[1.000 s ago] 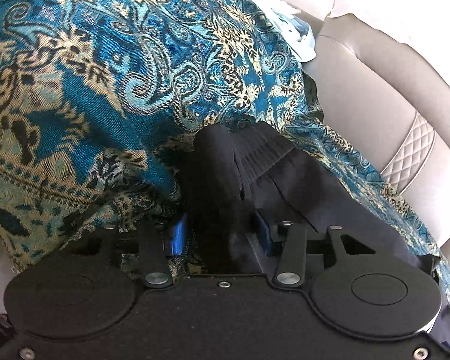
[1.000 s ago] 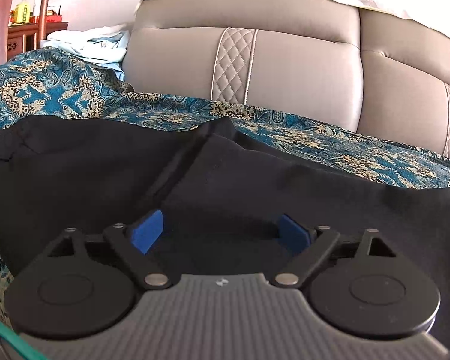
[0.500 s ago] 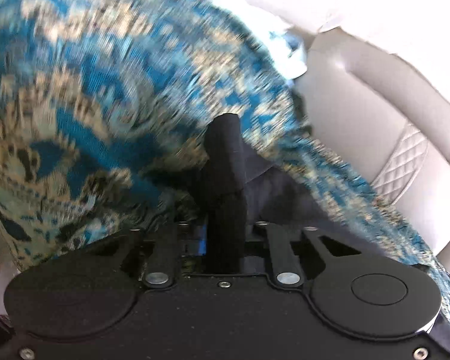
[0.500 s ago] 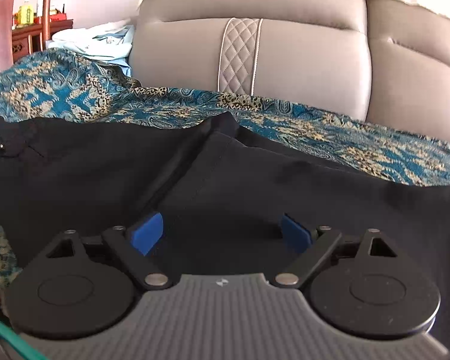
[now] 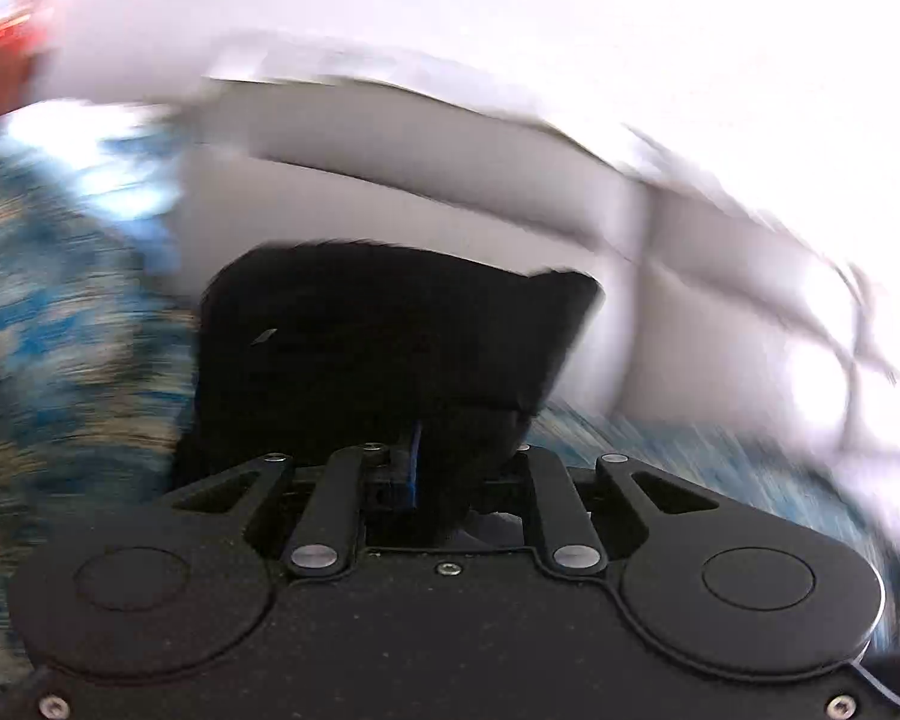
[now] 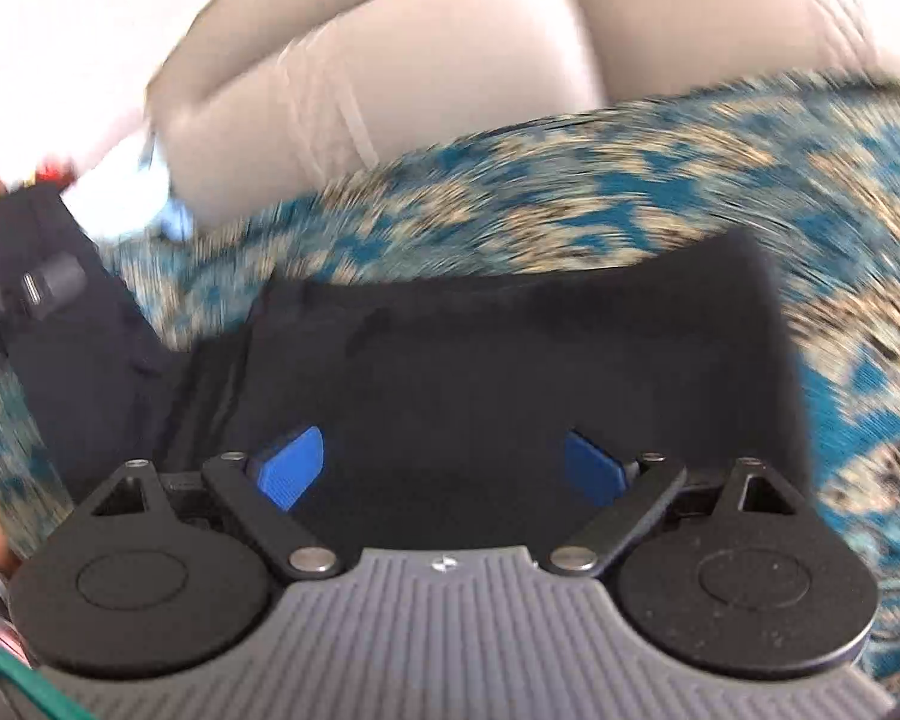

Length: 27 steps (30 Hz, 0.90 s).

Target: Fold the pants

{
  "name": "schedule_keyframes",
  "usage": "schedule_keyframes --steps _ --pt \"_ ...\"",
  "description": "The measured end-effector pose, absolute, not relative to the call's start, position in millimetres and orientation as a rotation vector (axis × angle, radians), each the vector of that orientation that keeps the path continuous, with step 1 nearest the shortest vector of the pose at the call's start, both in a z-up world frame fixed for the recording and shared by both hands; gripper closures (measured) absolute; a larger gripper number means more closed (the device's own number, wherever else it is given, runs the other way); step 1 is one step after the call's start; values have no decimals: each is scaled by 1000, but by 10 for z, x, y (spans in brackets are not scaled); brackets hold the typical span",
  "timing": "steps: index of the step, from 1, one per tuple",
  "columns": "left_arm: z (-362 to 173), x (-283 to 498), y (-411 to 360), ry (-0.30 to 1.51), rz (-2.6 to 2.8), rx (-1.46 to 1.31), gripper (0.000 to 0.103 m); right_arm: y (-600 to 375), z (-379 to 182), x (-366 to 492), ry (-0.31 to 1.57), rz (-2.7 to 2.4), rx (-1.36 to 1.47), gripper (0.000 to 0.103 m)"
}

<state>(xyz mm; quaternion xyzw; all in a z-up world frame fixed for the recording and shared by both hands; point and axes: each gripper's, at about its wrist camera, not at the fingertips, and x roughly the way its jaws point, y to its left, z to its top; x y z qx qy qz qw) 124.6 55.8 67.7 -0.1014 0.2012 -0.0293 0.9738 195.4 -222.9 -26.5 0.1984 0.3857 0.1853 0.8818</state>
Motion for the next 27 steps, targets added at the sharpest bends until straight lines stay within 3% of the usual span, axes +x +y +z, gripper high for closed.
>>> schedule_keyframes --steps 6,16,17,19,21,27 --pt "-63 1310 -446 733 -272 -33 88 -2965 -524 1863 789 323 701 8" --pt "-141 919 -712 702 -322 48 81 -2990 -775 1750 763 462 817 6" --pt "-142 916 -671 706 -325 49 80 -2959 -775 1724 763 466 807 5" --pt "-92 852 -622 714 -347 57 56 -2901 -765 1659 761 478 782 5" --pt "-51 718 -563 712 -390 57 46 -2870 -761 1575 764 478 769 5" --pt "124 411 -244 677 -391 27 46 -2828 -741 1241 721 390 749 5"
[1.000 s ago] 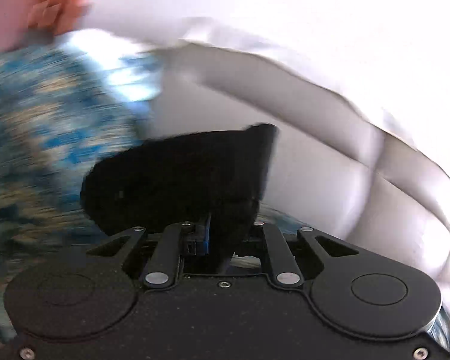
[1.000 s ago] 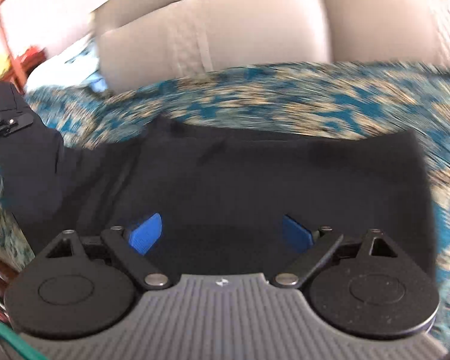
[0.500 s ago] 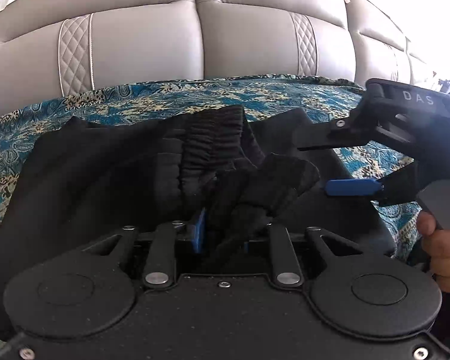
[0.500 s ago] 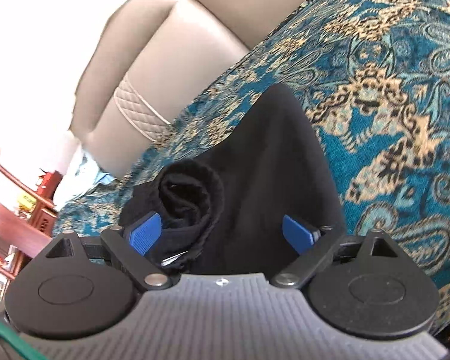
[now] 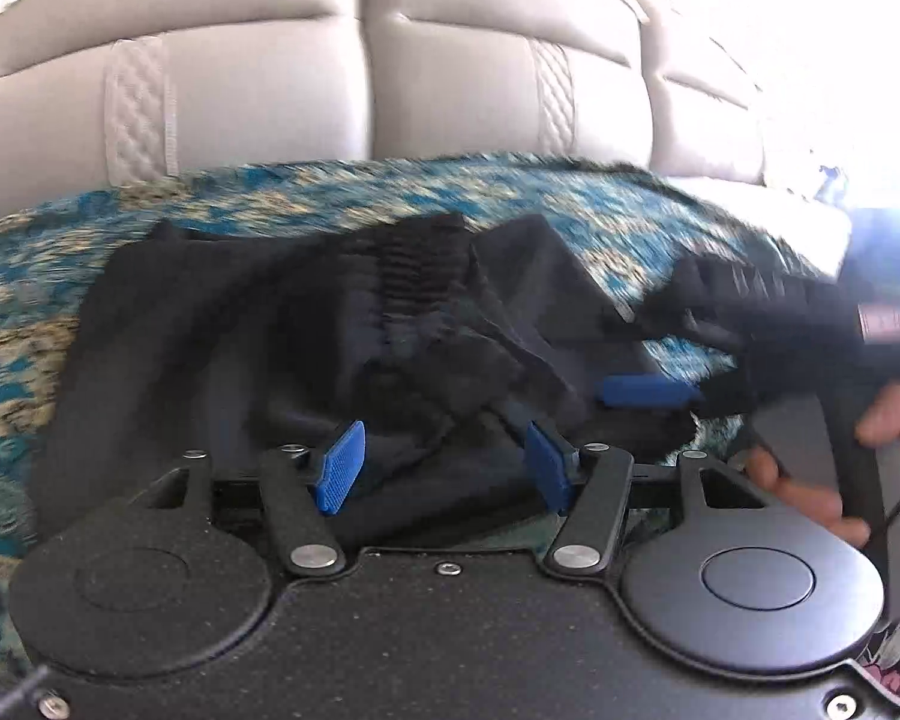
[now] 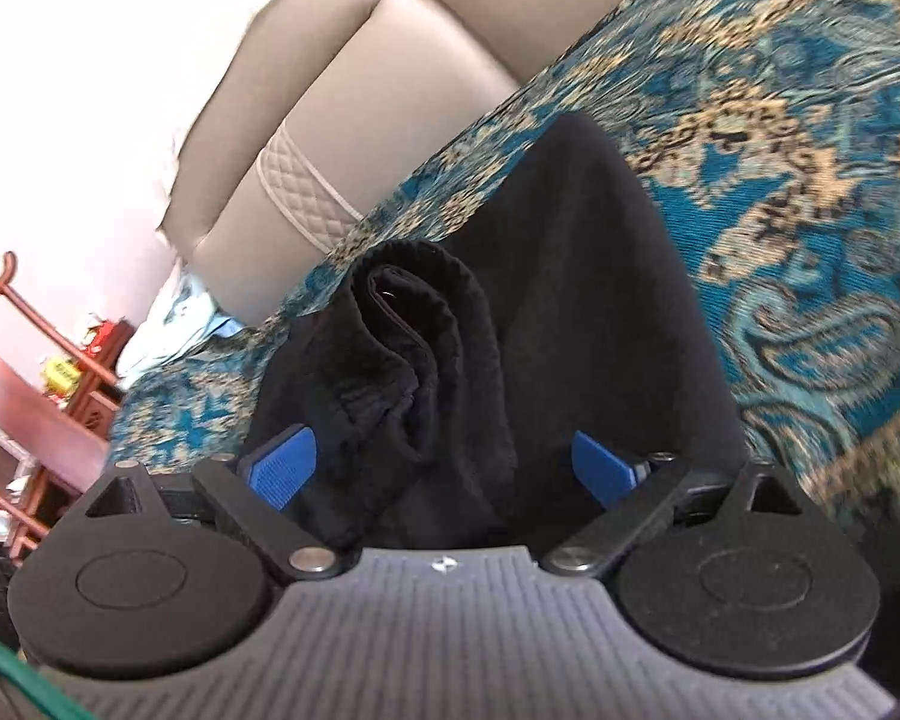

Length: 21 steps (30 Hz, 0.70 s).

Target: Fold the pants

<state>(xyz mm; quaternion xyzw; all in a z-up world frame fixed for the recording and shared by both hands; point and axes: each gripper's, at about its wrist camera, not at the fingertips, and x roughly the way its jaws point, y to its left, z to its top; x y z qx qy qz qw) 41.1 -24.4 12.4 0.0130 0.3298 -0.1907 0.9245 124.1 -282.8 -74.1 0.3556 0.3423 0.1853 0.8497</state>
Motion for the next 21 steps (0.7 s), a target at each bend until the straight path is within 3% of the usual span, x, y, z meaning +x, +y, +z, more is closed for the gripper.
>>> schedule_keyframes --steps 9,13,15,17,19,21 --pt "124 657 351 597 -29 14 76 -2270 -641 896 619 219 565 5" --pt "-75 794 447 674 -9 4 78 -1794 -425 794 441 -6 267 9" --pt "-166 842 474 735 -37 -23 75 -1631 -368 774 399 -12 204 16" --pt "-175 828 485 735 -75 -27 66 -1490 -360 825 417 29 166 27" --pt "-173 838 498 753 -112 -31 58 -1394 -414 909 455 59 158 29" --pt "-155 824 499 762 -128 -25 59 -1354 -471 991 491 38 163 45"
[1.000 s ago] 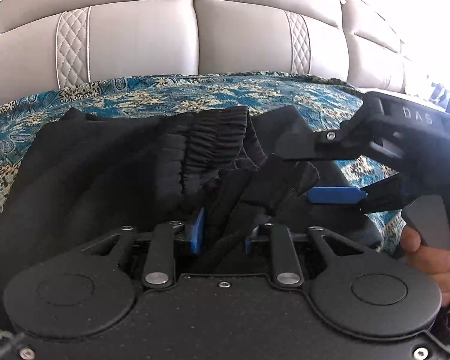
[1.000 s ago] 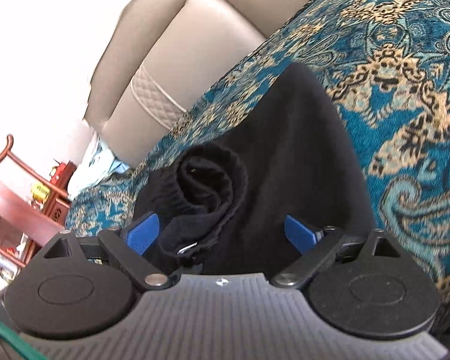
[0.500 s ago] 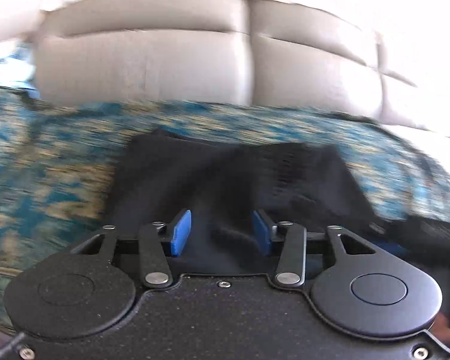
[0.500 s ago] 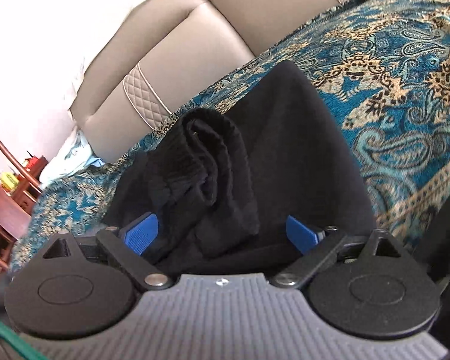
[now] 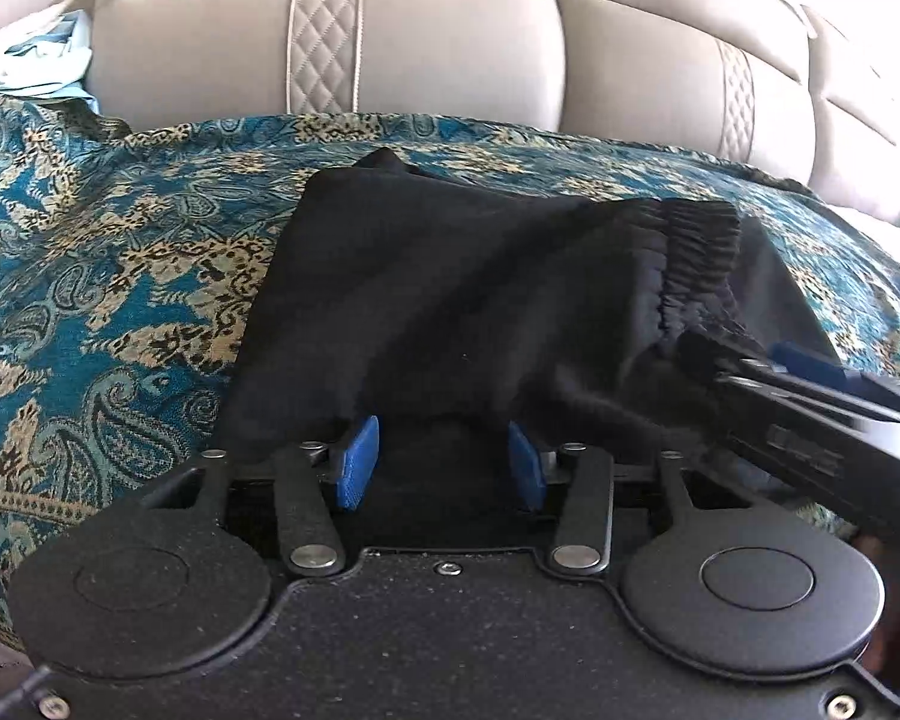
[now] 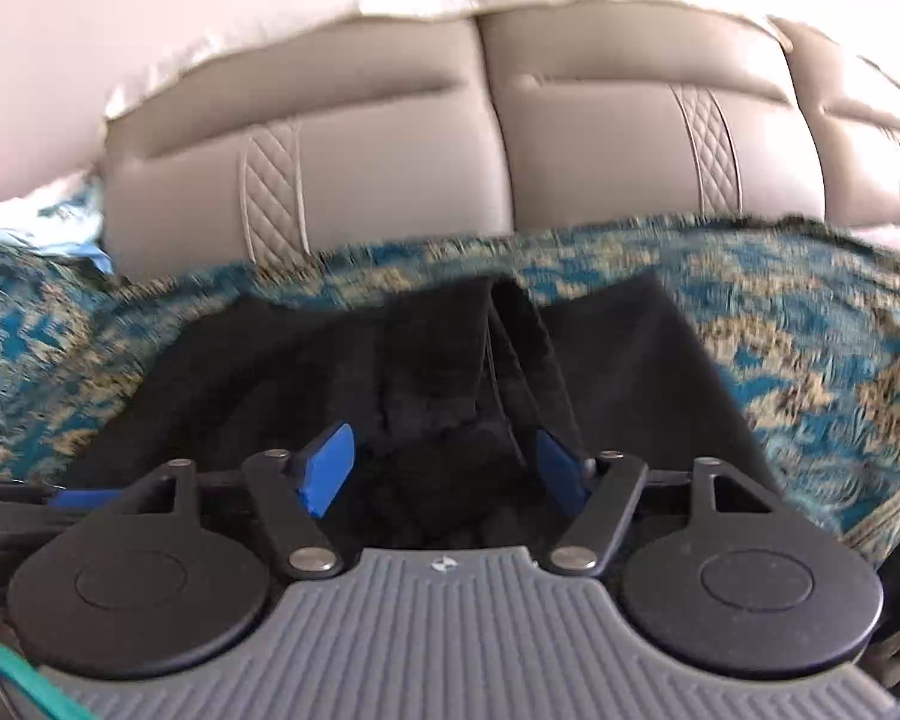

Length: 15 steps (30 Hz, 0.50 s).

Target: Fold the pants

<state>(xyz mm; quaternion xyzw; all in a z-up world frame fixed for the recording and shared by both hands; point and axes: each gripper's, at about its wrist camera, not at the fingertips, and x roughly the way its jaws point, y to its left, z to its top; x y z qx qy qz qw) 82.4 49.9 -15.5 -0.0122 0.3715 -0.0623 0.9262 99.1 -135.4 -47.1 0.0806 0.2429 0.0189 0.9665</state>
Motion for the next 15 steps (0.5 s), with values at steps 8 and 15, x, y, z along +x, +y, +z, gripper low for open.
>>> schedule_keyframes --steps 8,15 --pt "6 756 685 727 -146 -173 63 -1501 -457 724 466 -114 158 74" --pt "-122 838 601 746 -110 -84 64 -1628 -543 642 473 -178 190 34"
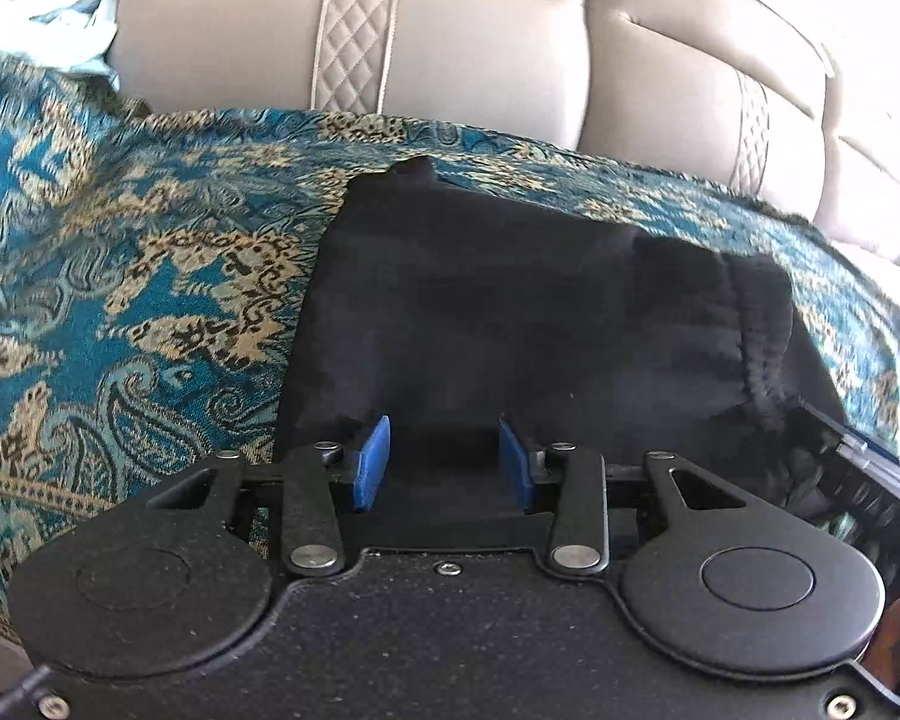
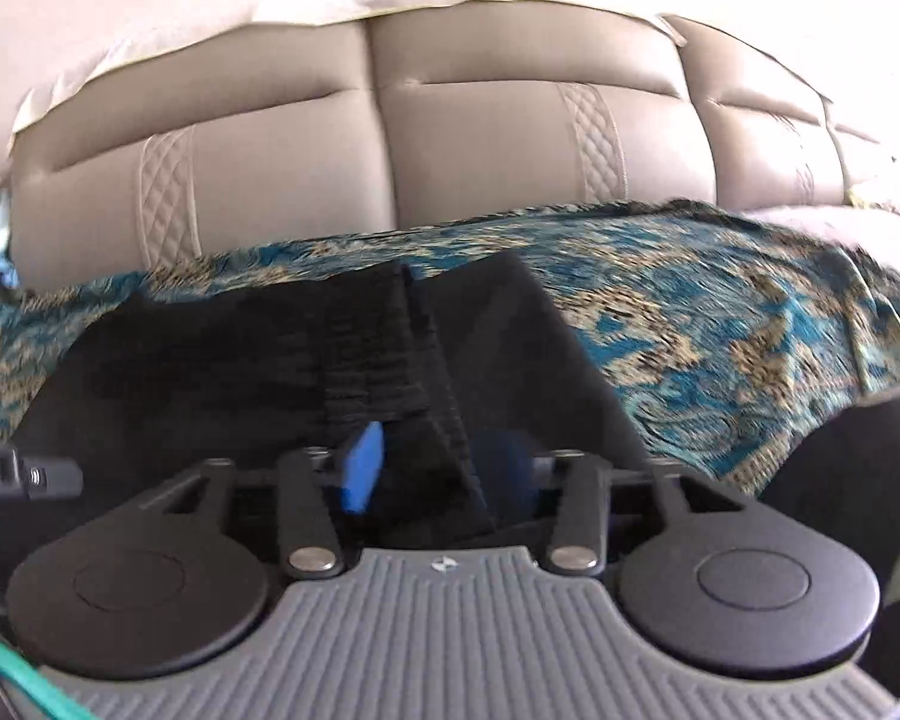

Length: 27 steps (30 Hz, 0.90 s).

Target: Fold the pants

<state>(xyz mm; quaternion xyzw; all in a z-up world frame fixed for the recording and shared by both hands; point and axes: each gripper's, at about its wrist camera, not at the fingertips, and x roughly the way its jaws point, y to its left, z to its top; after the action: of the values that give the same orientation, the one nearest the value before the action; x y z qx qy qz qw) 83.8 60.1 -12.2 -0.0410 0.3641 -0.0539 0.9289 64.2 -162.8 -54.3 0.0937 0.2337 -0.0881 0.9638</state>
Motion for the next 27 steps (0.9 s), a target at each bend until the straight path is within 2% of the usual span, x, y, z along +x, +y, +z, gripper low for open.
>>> schedule_keyframes --steps 8,14,18,19,21,23,25,27 --pt "-195 802 504 729 -119 -18 60 -1903 -688 541 488 -66 484 30" --pt "-204 775 516 721 -124 -22 59 -1776 -736 594 526 -109 449 28" --pt "-219 753 502 710 -123 -18 57 -1738 -737 724 531 -91 467 33" --pt "-218 750 497 709 -122 -15 57 -1739 -735 767 529 -91 476 42" --pt "-199 750 481 715 -122 -14 58 -1740 -705 838 535 -84 465 53" --pt "-154 742 466 719 -143 -27 59 -1764 -653 874 533 -60 454 68" --pt "-91 717 439 707 -171 -40 60 -1765 -575 858 511 -66 389 76" --pt "-34 682 388 681 -191 -34 60 -1753 -499 794 476 -89 305 79"
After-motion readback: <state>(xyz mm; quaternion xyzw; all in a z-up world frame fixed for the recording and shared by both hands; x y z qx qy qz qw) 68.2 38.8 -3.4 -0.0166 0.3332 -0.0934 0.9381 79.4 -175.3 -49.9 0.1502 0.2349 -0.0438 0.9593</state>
